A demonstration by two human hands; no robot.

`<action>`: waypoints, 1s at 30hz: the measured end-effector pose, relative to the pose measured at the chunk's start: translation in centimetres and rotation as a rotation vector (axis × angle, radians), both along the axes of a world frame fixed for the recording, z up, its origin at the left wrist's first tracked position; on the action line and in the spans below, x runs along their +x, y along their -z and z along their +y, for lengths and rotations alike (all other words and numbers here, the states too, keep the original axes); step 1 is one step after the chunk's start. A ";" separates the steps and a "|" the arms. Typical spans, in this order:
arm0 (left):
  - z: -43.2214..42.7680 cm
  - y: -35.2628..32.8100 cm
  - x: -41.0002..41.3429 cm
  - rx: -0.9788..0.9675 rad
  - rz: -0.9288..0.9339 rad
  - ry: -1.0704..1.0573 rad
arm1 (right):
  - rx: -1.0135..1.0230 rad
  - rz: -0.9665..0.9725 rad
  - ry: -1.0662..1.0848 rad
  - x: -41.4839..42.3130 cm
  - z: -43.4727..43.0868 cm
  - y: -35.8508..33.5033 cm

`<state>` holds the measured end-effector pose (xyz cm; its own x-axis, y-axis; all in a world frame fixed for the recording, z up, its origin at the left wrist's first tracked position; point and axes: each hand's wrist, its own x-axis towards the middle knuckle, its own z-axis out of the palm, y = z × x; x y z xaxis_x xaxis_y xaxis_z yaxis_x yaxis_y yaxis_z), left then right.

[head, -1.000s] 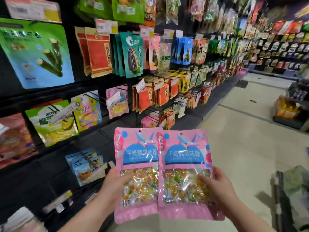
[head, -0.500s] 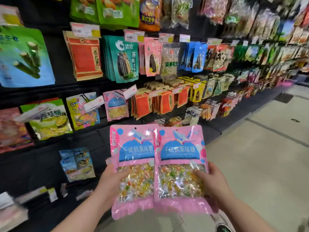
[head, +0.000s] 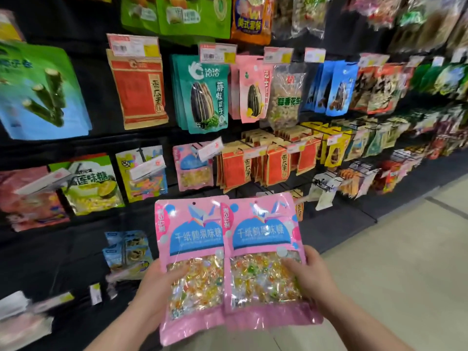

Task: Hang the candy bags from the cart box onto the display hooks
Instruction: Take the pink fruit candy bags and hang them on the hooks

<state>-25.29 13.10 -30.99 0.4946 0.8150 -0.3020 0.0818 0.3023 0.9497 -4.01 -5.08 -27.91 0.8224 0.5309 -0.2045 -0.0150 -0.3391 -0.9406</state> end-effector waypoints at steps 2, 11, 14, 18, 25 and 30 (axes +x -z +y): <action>1.3 0.4 1.6 -0.023 -0.010 -0.005 | -0.030 -0.039 -0.030 2.0 1.6 -0.3; 7.6 1.8 5.9 -0.030 0.017 -0.084 | 0.023 0.073 -0.195 8.0 10.5 -0.4; 8.0 2.2 5.7 -0.027 0.033 -0.117 | 0.029 0.088 -0.237 8.8 12.8 0.0; 8.6 2.6 5.3 -0.016 0.065 -0.198 | 0.028 0.100 -0.326 10.2 16.1 0.2; 8.2 3.1 5.9 0.001 0.073 -0.333 | 0.049 0.210 -0.426 12.8 20.1 0.7; 8.6 3.1 7.0 -0.032 0.085 -0.397 | 0.062 0.245 -0.471 14.1 21.8 0.9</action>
